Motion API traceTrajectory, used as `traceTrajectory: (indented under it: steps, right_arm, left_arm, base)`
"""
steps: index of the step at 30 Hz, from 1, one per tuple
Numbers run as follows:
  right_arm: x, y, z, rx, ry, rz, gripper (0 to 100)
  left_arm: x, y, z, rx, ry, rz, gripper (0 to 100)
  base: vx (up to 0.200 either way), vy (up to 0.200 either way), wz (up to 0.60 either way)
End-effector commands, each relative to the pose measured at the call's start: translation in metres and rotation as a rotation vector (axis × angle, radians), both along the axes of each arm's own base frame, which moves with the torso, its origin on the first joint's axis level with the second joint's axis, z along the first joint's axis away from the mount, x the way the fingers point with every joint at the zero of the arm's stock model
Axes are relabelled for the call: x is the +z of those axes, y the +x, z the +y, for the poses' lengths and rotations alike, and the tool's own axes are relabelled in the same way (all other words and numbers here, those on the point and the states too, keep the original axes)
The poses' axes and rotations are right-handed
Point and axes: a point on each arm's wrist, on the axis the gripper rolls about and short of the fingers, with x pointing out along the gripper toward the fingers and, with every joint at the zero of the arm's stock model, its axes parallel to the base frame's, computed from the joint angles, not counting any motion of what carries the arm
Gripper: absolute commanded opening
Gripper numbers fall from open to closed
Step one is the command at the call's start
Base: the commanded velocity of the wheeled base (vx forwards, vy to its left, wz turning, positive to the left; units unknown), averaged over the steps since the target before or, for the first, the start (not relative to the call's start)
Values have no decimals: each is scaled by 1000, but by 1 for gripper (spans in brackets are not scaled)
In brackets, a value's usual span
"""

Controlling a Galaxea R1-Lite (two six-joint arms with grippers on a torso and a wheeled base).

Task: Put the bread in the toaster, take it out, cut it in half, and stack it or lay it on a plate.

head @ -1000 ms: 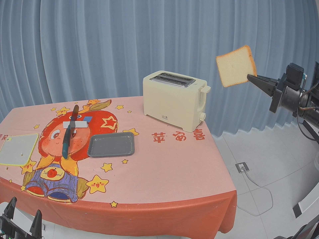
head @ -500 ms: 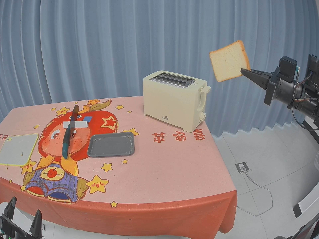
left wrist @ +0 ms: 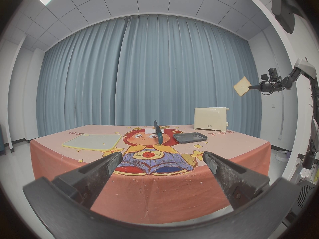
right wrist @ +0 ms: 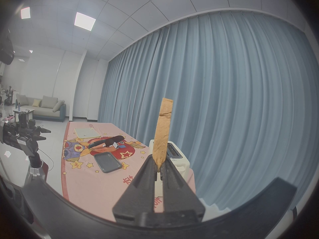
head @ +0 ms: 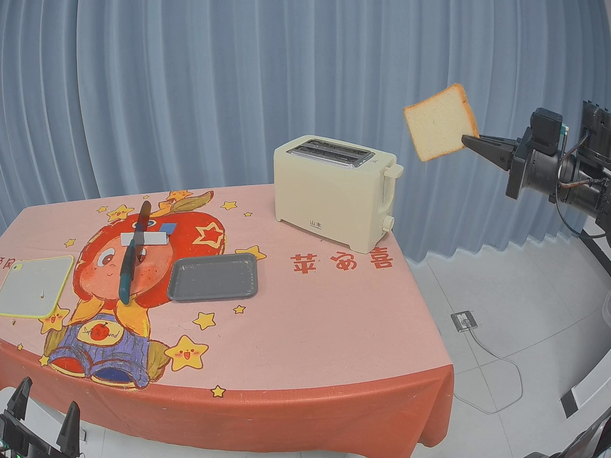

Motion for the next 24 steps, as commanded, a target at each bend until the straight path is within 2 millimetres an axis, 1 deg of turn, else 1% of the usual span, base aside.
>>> traceTrajectory:
  steps: [1, 2, 3, 4, 6, 8, 9, 10, 12, 13, 19, 24]
  right_arm:
    - [-5, 16, 4, 4, -5, 11, 0]
    - [-5, 21, 5, 5, -7, 8, 0]
    - [-5, 21, 5, 5, -7, 8, 0]
    - [-4, 31, 7, 7, -11, -5, 0]
    - [-4, 39, 9, 7, -10, -8, 0]
    - [-3, 46, 10, 9, -9, -13, 0]
    - [-3, 46, 10, 9, -9, -13, 0]
    - [-3, 52, 12, 16, -8, -17, 0]
    - [-4, 58, 13, 19, -7, -19, 0]
    - [-7, 65, 14, 21, -8, -16, 0]
    - [-11, 79, 17, 22, -7, -19, 0]
    - [-8, 93, 20, 22, -3, -41, 0]
  left_arm:
    - [-5, 1, 0, 1, 0, 18, 100]
    - [-5, 1, 0, -1, 0, 18, 100]
    - [-5, 1, 0, -1, 0, 18, 100]
    - [-5, 1, 0, 1, 0, 18, 100]
    - [-5, 1, 0, 1, 0, 18, 100]
    - [-5, 1, 0, 1, 0, 18, 100]
    - [-5, 1, 0, -1, 0, 18, 100]
    - [-5, 1, 0, 1, 0, 18, 100]
    - [-5, 1, 0, -1, 0, 18, 100]
    - [-5, 1, 0, 1, 0, 18, 100]
    - [-5, 1, 0, 1, -2, 18, 100]
    - [-5, 1, 0, 1, 0, 18, 100]
  base:
    - [0, 0, 0]
    - [0, 0, 0]
    - [0, 0, 0]
    - [0, 0, 0]
    - [0, 0, 0]
    - [0, 0, 0]
    - [0, 0, 0]
    - [0, 0, 0]
    - [0, 0, 0]
    - [0, 0, 0]
    - [0, 0, 0]
    - [0, 0, 0]
